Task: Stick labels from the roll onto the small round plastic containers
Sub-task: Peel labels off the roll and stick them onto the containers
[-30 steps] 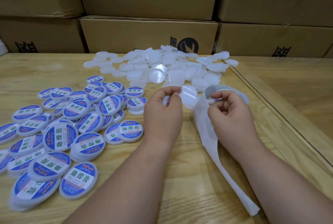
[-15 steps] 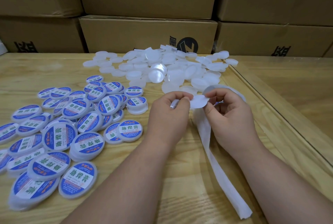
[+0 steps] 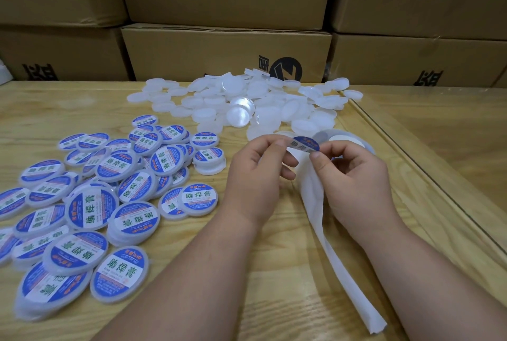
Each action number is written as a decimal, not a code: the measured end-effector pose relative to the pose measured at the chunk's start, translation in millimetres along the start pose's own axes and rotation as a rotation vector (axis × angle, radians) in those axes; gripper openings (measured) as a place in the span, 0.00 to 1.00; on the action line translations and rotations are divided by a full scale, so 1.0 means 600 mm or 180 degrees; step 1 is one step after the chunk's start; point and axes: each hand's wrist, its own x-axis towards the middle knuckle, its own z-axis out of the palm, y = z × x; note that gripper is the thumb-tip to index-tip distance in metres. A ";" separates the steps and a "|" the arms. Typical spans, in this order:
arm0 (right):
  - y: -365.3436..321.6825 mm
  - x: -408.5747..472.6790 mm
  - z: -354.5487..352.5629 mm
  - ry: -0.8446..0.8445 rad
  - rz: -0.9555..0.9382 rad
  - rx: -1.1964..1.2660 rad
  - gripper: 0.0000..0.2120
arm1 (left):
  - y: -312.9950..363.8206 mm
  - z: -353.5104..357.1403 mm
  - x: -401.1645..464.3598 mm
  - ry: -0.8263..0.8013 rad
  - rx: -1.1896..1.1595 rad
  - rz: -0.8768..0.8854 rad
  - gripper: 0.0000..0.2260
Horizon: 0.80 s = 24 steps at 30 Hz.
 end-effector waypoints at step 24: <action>-0.004 0.007 0.002 -0.1029 0.1164 0.0767 0.09 | 0.002 -0.011 0.015 -0.0141 -0.1350 -0.0774 0.15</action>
